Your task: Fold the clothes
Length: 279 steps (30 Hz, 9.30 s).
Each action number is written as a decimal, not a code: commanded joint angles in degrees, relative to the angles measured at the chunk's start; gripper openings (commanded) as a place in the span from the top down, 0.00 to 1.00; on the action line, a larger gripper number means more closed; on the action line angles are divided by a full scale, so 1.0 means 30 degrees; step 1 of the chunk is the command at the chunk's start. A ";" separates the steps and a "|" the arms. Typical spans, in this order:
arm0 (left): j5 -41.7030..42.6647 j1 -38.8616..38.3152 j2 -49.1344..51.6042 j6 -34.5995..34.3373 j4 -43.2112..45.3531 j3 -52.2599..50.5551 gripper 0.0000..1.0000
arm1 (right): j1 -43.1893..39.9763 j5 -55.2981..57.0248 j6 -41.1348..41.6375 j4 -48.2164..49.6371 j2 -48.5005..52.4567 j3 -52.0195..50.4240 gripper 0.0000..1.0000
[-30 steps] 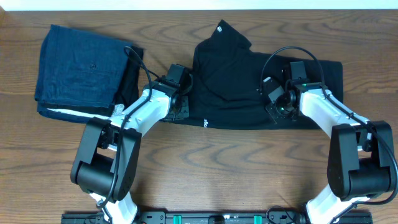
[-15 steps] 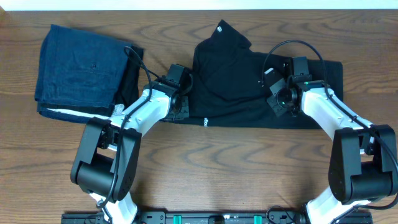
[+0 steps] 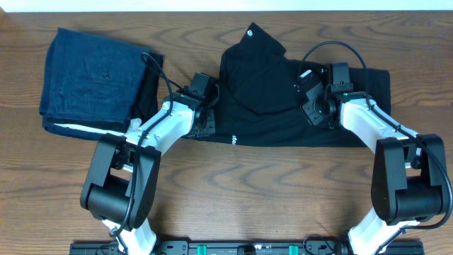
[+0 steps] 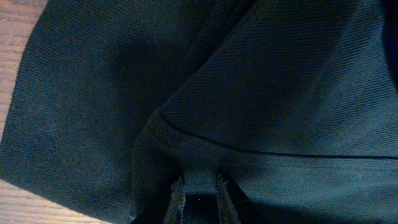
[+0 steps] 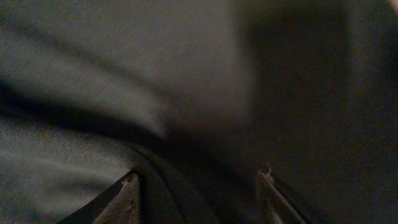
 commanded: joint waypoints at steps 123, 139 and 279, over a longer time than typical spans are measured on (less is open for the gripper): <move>-0.0080 0.0102 0.0146 0.0117 -0.0044 -0.0138 0.78 | -0.2229 0.0517 1.0921 -0.1843 -0.0102 -0.0219 0.92; -0.0087 0.0102 0.0146 0.0124 -0.0044 -0.0138 0.78 | -0.2805 0.1821 1.0936 0.1668 -0.0474 0.0831 0.85; 0.1909 0.0780 -0.1413 0.3359 -1.0491 1.2808 0.51 | -0.6207 -0.2849 1.1839 -0.9755 -0.4211 0.2725 0.09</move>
